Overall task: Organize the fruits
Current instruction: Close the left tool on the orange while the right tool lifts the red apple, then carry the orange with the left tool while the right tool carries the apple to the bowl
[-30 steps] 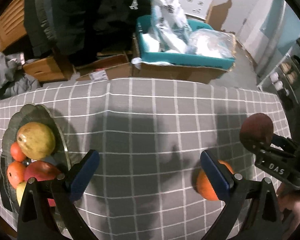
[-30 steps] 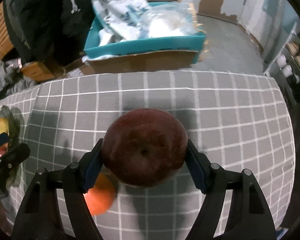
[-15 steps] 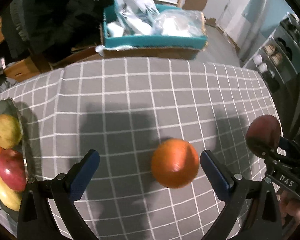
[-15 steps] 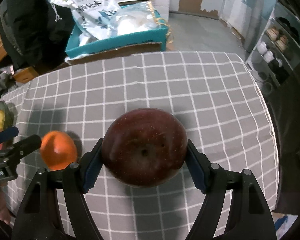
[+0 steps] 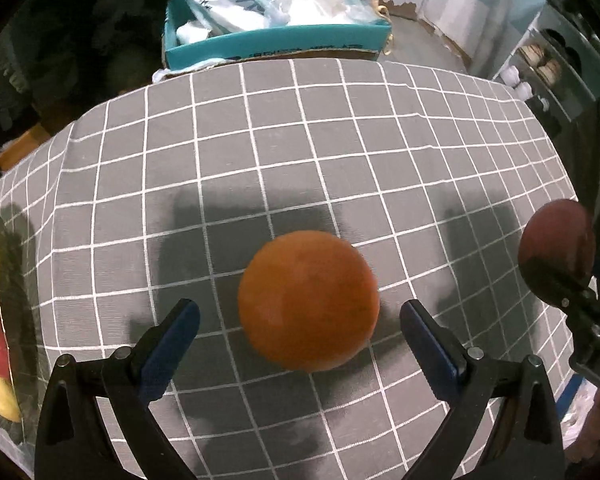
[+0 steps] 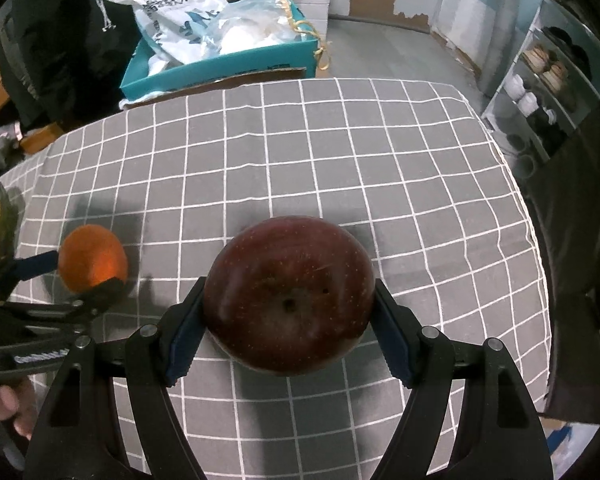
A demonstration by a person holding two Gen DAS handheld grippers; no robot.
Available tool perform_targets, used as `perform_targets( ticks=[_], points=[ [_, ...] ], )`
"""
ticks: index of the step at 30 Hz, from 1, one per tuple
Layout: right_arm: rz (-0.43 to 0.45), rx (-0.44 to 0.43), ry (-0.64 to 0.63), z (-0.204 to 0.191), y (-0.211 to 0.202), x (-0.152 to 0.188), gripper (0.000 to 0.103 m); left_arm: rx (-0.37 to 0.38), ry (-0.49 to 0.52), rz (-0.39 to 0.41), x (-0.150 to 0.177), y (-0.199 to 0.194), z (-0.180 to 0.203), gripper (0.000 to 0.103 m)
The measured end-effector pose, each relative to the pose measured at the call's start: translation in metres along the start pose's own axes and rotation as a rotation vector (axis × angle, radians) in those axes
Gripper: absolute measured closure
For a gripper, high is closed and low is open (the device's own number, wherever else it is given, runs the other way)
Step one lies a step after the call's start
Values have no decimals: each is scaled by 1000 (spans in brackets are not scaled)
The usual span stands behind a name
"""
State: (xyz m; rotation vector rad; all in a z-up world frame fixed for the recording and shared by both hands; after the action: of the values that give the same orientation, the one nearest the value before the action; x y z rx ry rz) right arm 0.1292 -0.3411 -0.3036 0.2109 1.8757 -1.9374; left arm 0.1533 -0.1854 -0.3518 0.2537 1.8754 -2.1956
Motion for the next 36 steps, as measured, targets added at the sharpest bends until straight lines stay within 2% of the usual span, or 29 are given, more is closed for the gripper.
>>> perform_targets(
  ticks=[2,3,4,16,36],
  points=[
    [0,-3,-5,-3,1,-1,27,1,24,13,2,-1,3,19],
    [0,-5,-7,-4,1,-1,27,4,27,12,2,-1,4,30],
    [0,-6,-8,-6,2,-2,27,10,27,7,2,-1,4,35],
    [42,15,-23,-9,-13,-13,27,27,31,27,3,-14,3,36],
    [207,31,-82,-31,-88,-46,27,83,21,246,-19,-123,-2,36]
  ],
)
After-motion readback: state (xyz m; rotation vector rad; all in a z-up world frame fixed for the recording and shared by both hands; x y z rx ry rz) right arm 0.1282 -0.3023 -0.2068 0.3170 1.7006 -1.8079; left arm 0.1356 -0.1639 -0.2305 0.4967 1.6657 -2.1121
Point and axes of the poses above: each gripper's, at about its wrist camera, not at the fingertips, and y roughly the way its jaws point, z to its right, x to its underside, the point moved 8 cm from there along y, roughly the way its jaws point, and after that the axes turned 14 degrees about -y, right-handed, at the moved point
